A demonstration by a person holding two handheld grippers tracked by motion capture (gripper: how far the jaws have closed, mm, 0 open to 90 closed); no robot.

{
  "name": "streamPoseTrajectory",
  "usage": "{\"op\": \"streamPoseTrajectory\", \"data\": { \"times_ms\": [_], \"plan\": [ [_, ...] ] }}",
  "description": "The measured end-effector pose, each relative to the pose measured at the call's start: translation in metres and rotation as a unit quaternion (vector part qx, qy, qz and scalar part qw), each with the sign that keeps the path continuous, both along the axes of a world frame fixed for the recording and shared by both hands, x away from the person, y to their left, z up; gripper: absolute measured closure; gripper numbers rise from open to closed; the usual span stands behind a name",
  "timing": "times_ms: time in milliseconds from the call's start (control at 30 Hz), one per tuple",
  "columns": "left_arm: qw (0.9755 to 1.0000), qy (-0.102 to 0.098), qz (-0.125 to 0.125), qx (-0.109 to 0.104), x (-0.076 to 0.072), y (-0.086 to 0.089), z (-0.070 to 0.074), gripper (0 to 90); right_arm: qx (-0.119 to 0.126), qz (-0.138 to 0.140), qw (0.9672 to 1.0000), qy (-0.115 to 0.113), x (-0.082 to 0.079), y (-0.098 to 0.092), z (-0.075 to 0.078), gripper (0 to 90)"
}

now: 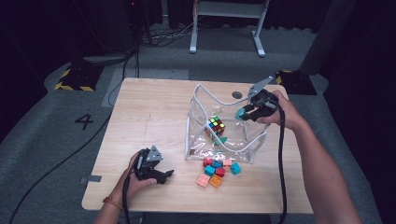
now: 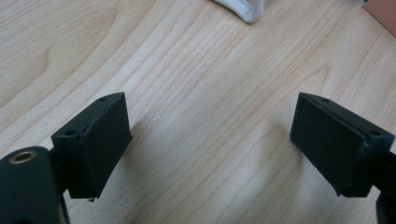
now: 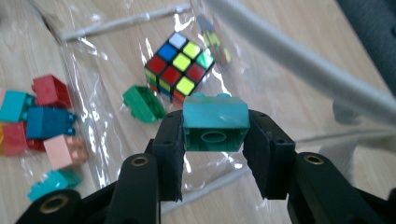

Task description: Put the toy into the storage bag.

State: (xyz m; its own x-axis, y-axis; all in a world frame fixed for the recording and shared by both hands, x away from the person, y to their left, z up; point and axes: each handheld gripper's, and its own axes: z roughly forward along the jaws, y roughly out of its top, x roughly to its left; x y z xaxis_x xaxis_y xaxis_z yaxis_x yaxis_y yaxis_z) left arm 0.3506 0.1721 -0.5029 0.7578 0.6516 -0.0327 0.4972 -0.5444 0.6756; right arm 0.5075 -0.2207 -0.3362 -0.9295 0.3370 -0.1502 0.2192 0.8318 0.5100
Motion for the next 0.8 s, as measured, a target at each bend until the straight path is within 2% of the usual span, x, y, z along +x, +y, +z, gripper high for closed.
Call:
{"op": "streamPoseTrajectory", "data": {
  "times_ms": [133,200,300,367,467,533,633,667,767,800],
  "plan": [
    [1.0000,-0.001,0.000,0.000,0.000,0.000,0.000,12.2,-0.053,-0.003,0.9984,0.021,0.002,-0.006,0.000,59.2],
    [1.0000,0.000,0.000,0.000,0.000,0.000,0.000,12.2,-0.060,0.001,0.9980,0.021,0.000,-0.008,0.002,59.2],
    [1.0000,0.000,0.000,0.000,0.000,0.000,0.000,12.2,-0.087,-0.009,0.9960,0.018,-0.001,-0.010,0.004,59.1],
    [1.0000,-0.001,0.000,0.001,0.000,0.000,0.000,12.2,-0.089,-0.006,0.9960,0.012,-0.003,-0.010,0.004,59.1],
    [1.0000,0.000,0.000,0.000,0.000,0.000,0.000,12.2,-0.085,-0.010,0.9963,0.004,-0.006,-0.011,0.003,58.9],
    [1.0000,-0.001,0.000,0.001,0.000,0.000,0.000,12.2,-0.073,-0.014,0.9972,-0.001,-0.008,-0.014,0.004,58.6],
    [1.0000,0.000,0.000,0.000,0.000,0.000,0.000,12.2,-0.034,-0.014,0.9993,-0.011,-0.010,-0.020,0.007,57.0],
    [1.0000,-0.001,0.000,0.000,0.000,0.000,0.000,12.2,-0.011,-0.016,0.9997,-0.016,-0.012,-0.022,0.008,55.3],
    [1.0000,-0.001,0.000,0.000,0.000,0.000,0.000,12.2,0.015,-0.024,0.9994,-0.017,-0.018,-0.027,0.012,54.1],
    [1.0000,-0.001,0.000,0.000,0.000,0.000,0.000,12.2,0.021,-0.026,0.9991,-0.025,-0.020,-0.028,0.013,53.0]
  ]
}}
